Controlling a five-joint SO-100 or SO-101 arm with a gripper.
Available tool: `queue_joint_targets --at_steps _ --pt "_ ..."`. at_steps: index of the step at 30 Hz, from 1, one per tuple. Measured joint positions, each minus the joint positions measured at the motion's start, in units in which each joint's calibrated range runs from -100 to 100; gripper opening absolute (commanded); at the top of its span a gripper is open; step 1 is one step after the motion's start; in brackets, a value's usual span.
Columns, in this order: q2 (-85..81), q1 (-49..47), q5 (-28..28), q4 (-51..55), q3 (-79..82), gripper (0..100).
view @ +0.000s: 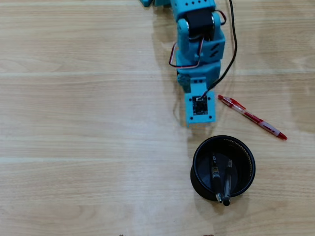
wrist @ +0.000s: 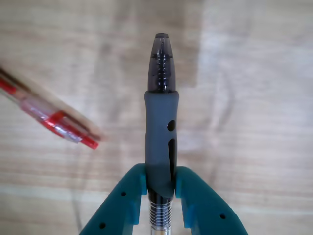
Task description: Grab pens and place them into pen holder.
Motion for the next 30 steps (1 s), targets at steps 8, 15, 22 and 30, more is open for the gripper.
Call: queue_joint_targets --at_steps 8,15,22,30 --pt "-9.23 1.35 6.52 -18.26 -1.86 2" --pt "0.08 1.35 11.48 -69.51 -3.45 2" --pt "12.87 0.84 8.09 -91.30 -9.47 2" --pt "20.06 -0.08 7.15 -92.08 -9.92 14"
